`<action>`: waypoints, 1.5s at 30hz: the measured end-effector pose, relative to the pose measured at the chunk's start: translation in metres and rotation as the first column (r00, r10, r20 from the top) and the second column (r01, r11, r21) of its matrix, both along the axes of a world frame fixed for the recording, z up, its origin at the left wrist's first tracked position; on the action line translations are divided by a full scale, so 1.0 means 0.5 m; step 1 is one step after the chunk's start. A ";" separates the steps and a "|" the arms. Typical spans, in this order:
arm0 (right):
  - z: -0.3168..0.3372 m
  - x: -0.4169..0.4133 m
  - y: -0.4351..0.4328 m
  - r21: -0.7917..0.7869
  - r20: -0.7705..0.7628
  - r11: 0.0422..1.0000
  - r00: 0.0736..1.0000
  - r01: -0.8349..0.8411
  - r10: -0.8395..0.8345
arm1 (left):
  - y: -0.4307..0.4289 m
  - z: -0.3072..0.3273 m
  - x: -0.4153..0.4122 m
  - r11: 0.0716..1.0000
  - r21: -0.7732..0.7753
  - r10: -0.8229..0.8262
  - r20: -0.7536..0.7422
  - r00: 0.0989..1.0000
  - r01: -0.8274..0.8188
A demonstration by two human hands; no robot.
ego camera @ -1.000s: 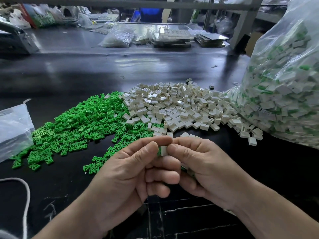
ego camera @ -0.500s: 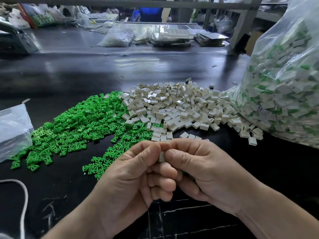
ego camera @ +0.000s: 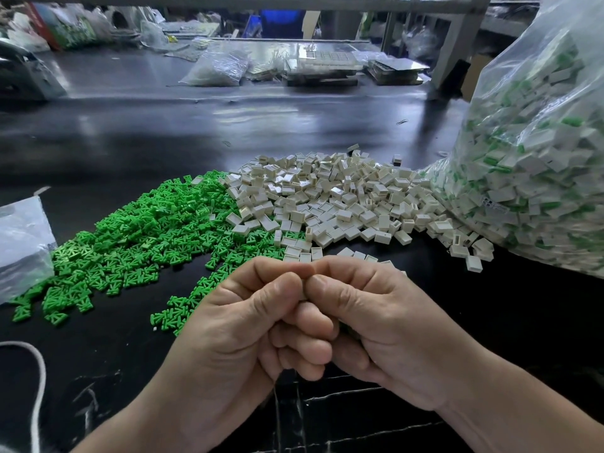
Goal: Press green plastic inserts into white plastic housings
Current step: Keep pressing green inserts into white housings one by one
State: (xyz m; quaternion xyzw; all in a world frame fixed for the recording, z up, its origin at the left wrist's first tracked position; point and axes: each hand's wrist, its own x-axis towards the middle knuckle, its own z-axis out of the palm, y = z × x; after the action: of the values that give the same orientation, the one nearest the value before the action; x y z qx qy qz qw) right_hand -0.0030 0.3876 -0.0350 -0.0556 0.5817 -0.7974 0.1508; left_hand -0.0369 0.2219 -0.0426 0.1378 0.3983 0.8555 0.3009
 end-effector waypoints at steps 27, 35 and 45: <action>-0.014 -0.034 0.052 -0.130 0.127 0.972 0.975 0.197 -0.181 | -0.026 -0.031 -0.030 0.134 -0.568 -0.528 -0.735 0.426 -0.812; -0.037 -0.039 0.039 0.899 -0.402 0.185 0.916 0.396 -0.007 | -0.011 -0.050 -0.039 0.096 -0.540 -0.710 -0.626 0.323 -0.836; -0.045 -0.037 0.032 0.892 -0.385 0.255 0.923 0.374 -0.006 | -0.007 -0.043 -0.046 0.338 -0.386 -0.574 -0.807 0.137 -0.858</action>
State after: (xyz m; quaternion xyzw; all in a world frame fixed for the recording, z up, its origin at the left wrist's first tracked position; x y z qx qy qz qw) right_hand -0.0213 0.4034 -0.0577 -0.0044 0.9589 -0.2815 -0.0365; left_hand -0.0597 0.2186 -0.0642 0.3951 0.8918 0.1651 -0.1460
